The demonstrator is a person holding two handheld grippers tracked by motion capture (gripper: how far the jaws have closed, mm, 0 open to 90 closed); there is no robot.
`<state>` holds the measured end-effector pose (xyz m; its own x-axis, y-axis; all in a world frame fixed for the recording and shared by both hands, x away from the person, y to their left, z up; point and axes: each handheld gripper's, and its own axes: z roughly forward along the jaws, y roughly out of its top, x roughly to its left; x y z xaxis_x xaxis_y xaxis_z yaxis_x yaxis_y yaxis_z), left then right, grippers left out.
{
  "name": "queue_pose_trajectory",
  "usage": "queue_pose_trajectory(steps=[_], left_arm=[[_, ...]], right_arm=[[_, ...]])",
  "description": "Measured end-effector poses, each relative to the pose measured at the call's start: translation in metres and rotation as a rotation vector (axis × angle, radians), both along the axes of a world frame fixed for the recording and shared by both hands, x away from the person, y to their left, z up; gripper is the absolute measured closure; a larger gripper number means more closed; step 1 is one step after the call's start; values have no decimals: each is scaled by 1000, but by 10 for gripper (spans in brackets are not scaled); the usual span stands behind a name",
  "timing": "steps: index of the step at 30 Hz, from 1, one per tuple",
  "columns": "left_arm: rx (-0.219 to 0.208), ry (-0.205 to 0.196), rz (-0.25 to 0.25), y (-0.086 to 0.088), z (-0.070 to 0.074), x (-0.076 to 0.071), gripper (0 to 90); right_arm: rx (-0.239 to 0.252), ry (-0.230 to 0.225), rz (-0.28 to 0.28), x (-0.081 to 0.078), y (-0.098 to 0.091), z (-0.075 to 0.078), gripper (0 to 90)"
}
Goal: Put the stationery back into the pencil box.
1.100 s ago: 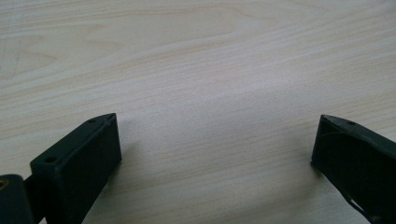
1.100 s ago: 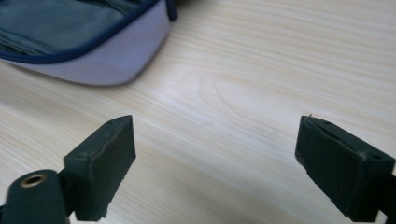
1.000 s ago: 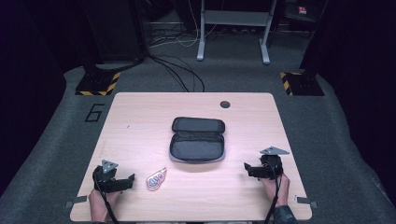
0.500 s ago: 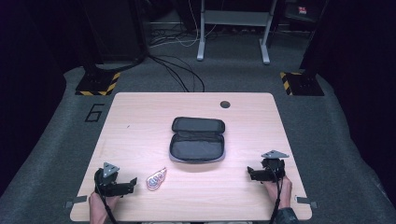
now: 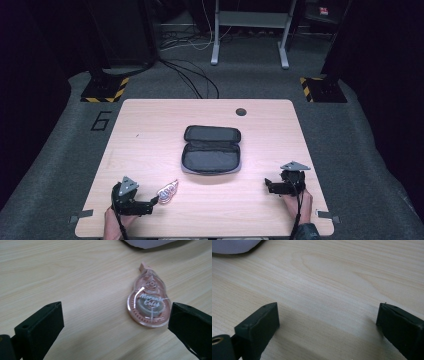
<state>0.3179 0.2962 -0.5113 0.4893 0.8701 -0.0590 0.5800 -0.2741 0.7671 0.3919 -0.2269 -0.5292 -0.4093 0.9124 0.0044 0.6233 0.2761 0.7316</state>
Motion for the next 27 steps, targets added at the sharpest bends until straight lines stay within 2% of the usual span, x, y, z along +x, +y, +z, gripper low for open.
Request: queue_pose_trajectory(steps=[5, 6, 9, 18, 19, 20, 23, 25, 27], left_arm=[[-2, -2, -40, -11, -1, 3, 0], [-2, 8, -58, -13, -1, 3, 0], [14, 8, -80, -21, -3, 5, 0], [55, 24, -103, -41, -12, 13, 8], [68, 27, -119, -41, -12, 14, 26], [64, 23, -122, -42, -13, 14, 41], [81, 27, -150, -45, -14, 13, 146], [98, 14, -143, -45, -15, 12, 180], [86, 6, -131, -44, -15, 12, 231]], right_arm=[[3, -2, -2, 0, 0, 0, 54], [-4, -4, 5, 0, -1, 0, 56], [2, 0, 3, 0, -1, 0, 59], [4, 0, 2, 1, 0, 0, 61], [4, 0, 2, 1, 0, 0, 62], [4, 0, 1, 1, 0, 0, 64], [4, 0, 0, 0, 0, 1, 65], [4, -1, 1, 1, 0, 1, 65], [4, -1, 0, 1, 0, 1, 66]])
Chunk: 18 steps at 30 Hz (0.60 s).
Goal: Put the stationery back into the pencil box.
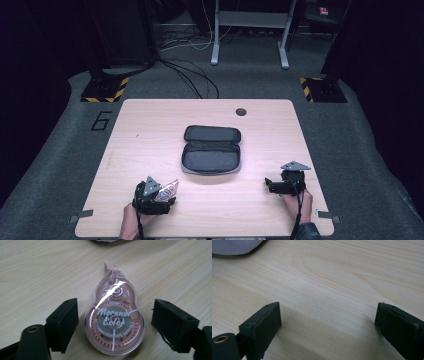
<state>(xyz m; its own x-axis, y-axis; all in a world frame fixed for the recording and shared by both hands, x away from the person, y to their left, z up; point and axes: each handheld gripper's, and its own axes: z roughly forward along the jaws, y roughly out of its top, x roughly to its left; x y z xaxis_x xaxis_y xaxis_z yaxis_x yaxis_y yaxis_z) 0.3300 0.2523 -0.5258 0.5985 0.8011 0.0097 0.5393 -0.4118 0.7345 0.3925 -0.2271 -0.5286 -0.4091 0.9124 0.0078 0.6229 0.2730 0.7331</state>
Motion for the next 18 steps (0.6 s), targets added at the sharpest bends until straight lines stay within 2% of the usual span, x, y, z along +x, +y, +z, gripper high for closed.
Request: queue_pose_trajectory(steps=[3, 5, 7, 18], left_arm=[[-1, -17, 6, 1, 0, 0, 284], [-6, -5, 6, 2, 1, 0, 335], [-5, -14, 12, 2, 1, -1, 382], [-10, -24, 19, 3, 1, -3, 394]], right_arm=[[0, -1, 1, 0, 0, 0, 66], [0, -1, 1, 0, 0, 0, 67], [0, -1, 1, 0, 0, 0, 67], [0, -1, 2, 0, 0, 0, 67]])
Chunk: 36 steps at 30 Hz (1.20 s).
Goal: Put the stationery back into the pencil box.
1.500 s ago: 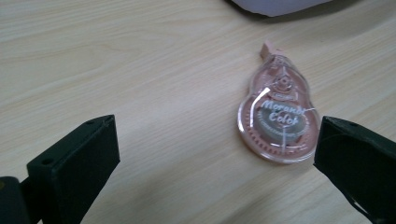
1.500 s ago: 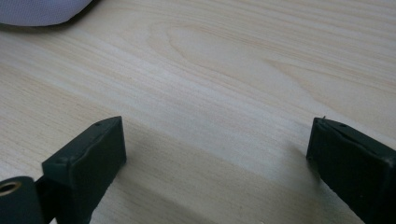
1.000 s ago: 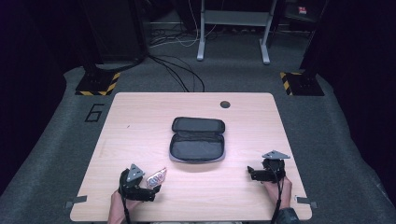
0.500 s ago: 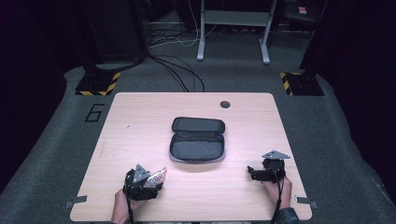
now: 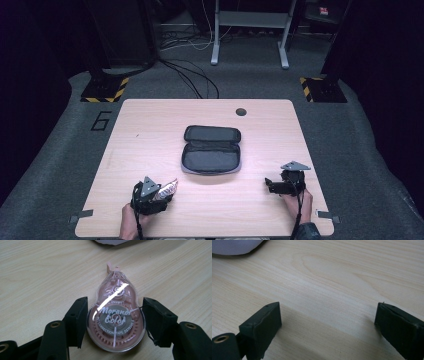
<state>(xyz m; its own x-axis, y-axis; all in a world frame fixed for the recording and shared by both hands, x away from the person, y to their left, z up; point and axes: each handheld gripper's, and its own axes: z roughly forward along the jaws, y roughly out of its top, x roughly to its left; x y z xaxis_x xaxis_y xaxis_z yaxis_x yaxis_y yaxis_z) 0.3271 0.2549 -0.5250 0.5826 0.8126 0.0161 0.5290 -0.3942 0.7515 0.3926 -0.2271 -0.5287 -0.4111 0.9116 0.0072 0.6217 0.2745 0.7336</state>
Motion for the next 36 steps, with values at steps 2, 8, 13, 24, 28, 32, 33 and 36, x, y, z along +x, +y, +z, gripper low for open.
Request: queue_pose_trajectory(steps=[2, 8, 13, 24, 28, 32, 33, 36], left_arm=[[-4, -1, -2, 1, 2, -1, 394], [-26, -11, -4, 1, 11, -3, 394], [-36, -34, -23, -1, 24, 0, 393], [-52, -70, -72, -15, 53, 15, 393], [-48, -67, -83, -20, 56, 23, 393], [-49, -61, -93, -25, 57, 30, 393], [-56, -59, -94, -27, 57, 31, 393], [-45, -60, -108, -31, 58, 37, 393]], right_arm=[[0, 0, 0, 0, 0, 0, 67], [0, 0, 0, 0, 0, 0, 67], [0, 0, 0, 0, 0, 0, 67], [0, 0, 0, 0, 0, 0, 67], [0, 0, 0, 0, 0, 0, 67], [0, 0, 0, 0, 0, 0, 67], [0, 0, 0, 0, 0, 0, 67], [5, 0, -4, 0, 1, 0, 69]])
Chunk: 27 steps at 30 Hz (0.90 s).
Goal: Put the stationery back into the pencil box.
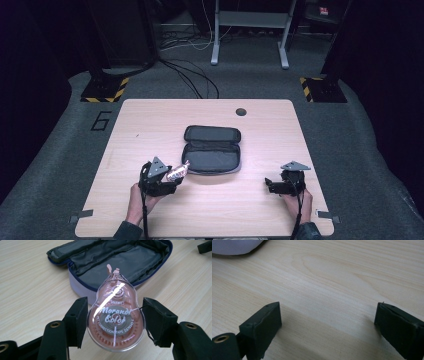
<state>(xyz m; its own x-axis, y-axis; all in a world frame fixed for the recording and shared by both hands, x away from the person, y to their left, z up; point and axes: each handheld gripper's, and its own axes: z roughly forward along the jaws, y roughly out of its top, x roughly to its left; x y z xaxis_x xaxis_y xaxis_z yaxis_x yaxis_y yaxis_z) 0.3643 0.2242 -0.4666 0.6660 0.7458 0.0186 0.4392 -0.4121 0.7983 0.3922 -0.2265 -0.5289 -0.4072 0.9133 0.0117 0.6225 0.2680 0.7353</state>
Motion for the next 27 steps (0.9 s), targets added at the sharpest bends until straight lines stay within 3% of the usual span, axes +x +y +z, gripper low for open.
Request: queue_pose_trajectory(steps=[20, 27], left_arm=[[20, -3, -53, -37, 9, 45, 393], [27, 20, -75, -48, 7, 60, 393]], right_arm=[[-3, 3, 2, -1, 0, 0, 70], [1, 5, -5, -1, 0, 0, 71]])
